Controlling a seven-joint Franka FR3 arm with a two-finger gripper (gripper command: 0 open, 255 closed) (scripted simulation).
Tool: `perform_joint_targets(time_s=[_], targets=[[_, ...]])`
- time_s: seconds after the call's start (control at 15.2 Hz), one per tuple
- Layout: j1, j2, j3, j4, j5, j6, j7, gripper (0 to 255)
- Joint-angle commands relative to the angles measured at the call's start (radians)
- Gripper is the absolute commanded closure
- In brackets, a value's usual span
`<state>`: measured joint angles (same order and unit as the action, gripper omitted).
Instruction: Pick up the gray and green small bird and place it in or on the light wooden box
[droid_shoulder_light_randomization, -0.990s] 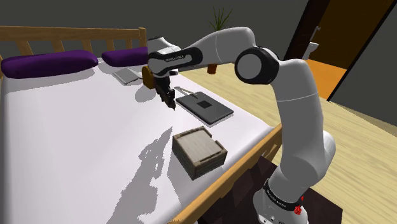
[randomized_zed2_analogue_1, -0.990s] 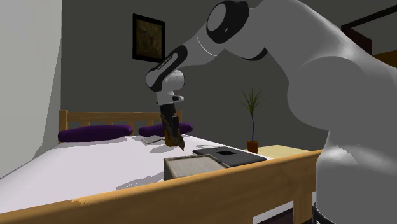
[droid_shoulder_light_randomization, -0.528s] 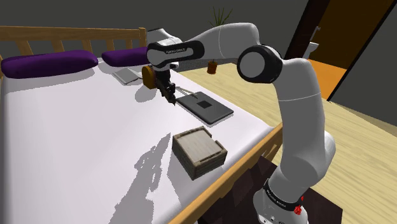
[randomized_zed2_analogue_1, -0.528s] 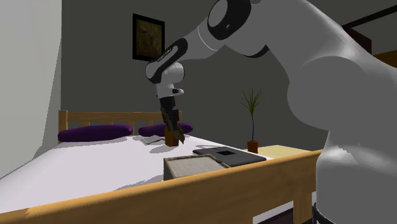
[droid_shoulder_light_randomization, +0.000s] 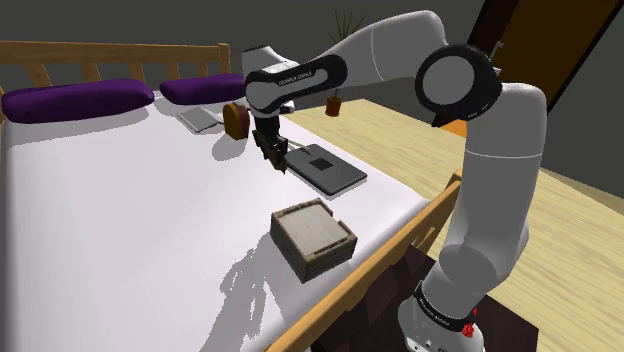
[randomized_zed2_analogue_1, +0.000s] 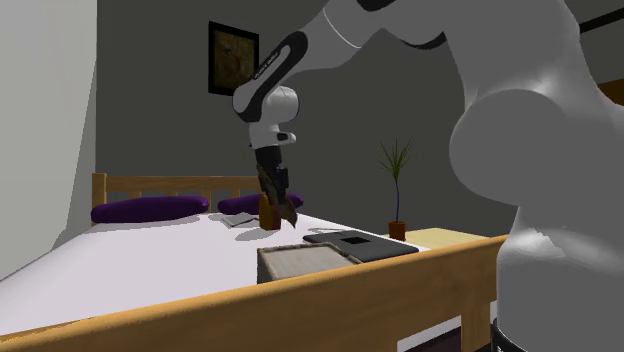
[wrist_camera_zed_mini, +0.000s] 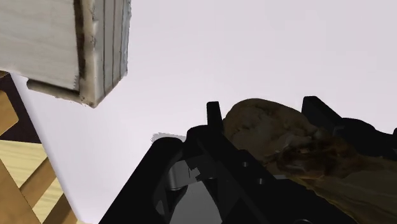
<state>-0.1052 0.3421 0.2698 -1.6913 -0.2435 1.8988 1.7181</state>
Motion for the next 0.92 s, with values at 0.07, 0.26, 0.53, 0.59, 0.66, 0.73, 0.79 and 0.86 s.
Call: perform_joint_targets(time_s=[0.07, 0.26, 0.53, 0.59, 0.66, 0.73, 0.79, 0.86], targets=[[-0.011, -0.126, 0.013, -0.178, 0.028, 0.055, 0.010, 255], [-0.014, -0.240, 0.024, -0.327, 0.059, 0.094, 0.015, 255], [-0.006, -0.391, 0.037, -0.506, 0.107, 0.130, 0.015, 255], [-0.002, -0.428, 0.040, -0.548, 0.120, 0.136, 0.014, 255], [0.003, -0.466, 0.042, -0.589, 0.134, 0.141, 0.014, 255], [0.008, -0.504, 0.045, -0.629, 0.148, 0.145, 0.013, 255], [0.015, -0.543, 0.047, -0.667, 0.163, 0.147, 0.012, 255], [0.023, -0.581, 0.049, -0.705, 0.177, 0.148, 0.011, 255]])
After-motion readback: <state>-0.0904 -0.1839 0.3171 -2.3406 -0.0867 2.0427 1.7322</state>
